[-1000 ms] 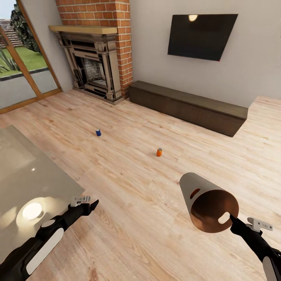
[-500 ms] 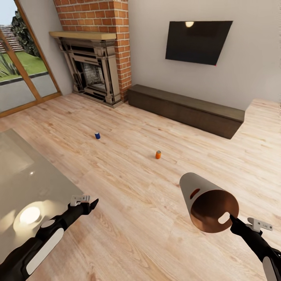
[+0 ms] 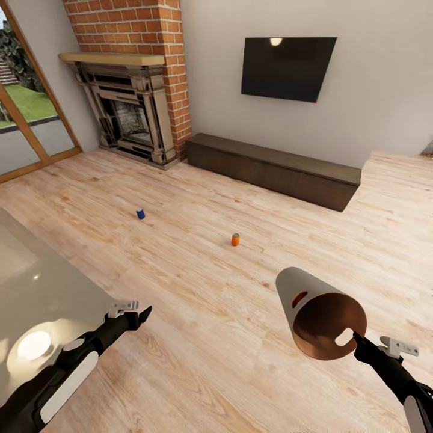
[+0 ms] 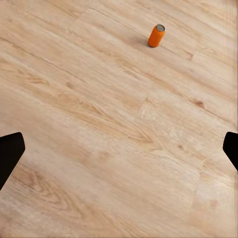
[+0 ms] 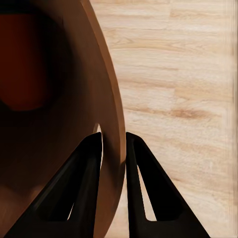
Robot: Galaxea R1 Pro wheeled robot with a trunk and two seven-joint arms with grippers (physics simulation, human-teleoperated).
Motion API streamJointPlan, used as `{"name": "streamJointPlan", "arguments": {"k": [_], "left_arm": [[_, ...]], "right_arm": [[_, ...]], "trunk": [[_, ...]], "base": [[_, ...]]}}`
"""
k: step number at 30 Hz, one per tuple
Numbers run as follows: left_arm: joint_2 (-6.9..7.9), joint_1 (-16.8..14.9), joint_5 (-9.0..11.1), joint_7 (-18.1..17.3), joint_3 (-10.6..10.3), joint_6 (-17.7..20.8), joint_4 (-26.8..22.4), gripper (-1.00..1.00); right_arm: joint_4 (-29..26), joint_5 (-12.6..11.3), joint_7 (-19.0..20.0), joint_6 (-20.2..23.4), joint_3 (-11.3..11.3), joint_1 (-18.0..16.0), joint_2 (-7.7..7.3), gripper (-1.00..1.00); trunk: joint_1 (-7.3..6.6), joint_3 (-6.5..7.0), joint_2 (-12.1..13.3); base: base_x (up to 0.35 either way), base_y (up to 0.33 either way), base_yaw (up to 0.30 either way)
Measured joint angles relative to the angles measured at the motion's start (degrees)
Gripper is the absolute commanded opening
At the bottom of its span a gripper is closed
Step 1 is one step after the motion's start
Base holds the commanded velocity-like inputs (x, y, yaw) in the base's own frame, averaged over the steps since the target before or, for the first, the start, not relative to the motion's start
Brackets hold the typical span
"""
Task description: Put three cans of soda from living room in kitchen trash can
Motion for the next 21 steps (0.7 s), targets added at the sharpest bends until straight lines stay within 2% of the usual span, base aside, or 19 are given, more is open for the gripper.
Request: {"name": "streamJointPlan", "arguments": {"k": [21], "left_arm": [[0.0,0.0,0.1,0.0,0.0,0.0,0.1,1.0]], "right_arm": [[0.0,0.1,0.1,-0.5,0.1,0.0,0.08,-1.0]], "trunk": [[0.0,1.09,0.0]], "base": [[0.0,0.0,-0.222]]}}
